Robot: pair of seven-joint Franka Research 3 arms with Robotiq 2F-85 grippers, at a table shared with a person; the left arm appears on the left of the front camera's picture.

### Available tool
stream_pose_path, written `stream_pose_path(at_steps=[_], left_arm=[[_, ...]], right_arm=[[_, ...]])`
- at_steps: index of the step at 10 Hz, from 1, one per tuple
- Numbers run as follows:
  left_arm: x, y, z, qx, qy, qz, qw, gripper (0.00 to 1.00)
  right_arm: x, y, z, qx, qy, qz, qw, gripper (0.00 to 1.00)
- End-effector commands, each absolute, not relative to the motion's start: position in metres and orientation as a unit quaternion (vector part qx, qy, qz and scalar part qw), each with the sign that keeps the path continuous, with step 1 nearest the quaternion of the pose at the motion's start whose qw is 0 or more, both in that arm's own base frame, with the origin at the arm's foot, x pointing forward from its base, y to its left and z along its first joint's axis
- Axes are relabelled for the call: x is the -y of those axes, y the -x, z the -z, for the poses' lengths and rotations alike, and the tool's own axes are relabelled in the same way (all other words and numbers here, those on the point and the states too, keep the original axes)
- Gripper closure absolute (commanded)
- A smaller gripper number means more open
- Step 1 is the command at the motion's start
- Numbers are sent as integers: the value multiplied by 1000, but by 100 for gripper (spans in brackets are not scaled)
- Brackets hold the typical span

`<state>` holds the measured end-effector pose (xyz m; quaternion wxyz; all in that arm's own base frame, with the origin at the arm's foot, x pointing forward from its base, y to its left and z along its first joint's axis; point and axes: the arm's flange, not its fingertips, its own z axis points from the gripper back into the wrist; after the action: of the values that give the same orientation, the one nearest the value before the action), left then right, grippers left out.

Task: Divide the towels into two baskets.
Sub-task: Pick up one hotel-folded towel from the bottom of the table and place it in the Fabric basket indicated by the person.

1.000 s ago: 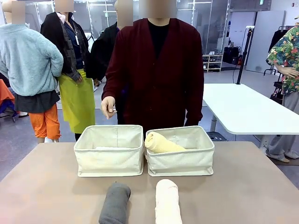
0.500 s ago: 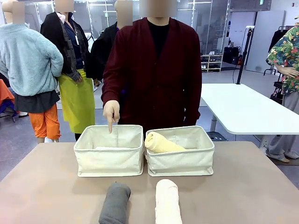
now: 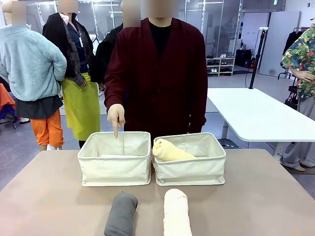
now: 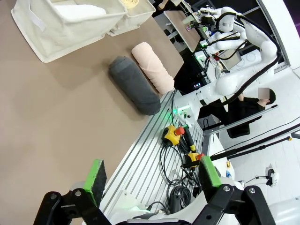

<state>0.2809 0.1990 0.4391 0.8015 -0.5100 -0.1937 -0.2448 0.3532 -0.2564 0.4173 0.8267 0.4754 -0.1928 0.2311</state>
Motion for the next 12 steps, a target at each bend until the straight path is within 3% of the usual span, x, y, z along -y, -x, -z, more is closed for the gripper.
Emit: stream_pose_path(at_steps=[1, 5, 7, 12], left_arm=[[-161, -287, -448, 170, 479, 235, 828, 0], [-20, -288, -449, 118, 397, 204, 887, 0], [30, -287, -436, 122, 319, 176, 923, 0], [134, -302, -383, 50, 227, 165, 959, 0]], right_arm=[[252, -349, -417, 189, -468, -231, 832, 0], [252, -349, -417, 189, -468, -231, 832, 0], [252, -349, -417, 189, -468, -231, 832, 0], [252, -349, -417, 189, -468, -231, 832, 0]])
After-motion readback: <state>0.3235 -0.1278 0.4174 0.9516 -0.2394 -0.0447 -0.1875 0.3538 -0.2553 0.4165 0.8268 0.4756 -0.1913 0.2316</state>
